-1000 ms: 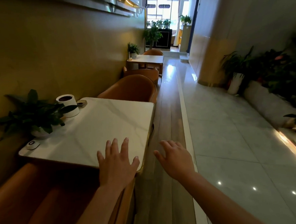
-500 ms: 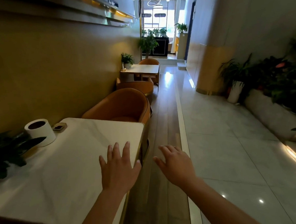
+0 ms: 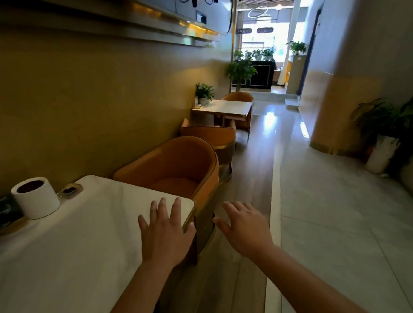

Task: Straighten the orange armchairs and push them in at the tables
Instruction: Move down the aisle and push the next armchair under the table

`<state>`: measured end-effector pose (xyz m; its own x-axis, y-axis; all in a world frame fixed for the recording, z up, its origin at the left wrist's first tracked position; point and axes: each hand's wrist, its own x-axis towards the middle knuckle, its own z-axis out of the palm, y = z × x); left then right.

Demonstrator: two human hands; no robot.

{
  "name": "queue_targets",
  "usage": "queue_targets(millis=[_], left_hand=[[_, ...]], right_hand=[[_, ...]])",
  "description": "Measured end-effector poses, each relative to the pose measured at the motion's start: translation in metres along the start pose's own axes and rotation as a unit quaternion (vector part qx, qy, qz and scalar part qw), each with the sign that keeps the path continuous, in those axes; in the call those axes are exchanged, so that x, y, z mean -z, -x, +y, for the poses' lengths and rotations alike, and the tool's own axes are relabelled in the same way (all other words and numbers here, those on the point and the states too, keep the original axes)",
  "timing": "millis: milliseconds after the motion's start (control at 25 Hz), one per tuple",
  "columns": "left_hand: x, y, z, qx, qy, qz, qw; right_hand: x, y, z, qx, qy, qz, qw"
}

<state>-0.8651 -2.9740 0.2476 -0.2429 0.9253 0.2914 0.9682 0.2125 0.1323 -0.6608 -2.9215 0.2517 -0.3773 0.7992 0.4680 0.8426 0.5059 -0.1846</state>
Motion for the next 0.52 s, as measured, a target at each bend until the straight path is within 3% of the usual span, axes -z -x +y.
queue_targets(millis=[520], left_hand=[[-0.108,-0.231,0.078,0.094,-0.001,-0.005,0.996]], right_hand=[[-0.097,-0.229,0.183,0.08,-0.027,-0.081,0.993]])
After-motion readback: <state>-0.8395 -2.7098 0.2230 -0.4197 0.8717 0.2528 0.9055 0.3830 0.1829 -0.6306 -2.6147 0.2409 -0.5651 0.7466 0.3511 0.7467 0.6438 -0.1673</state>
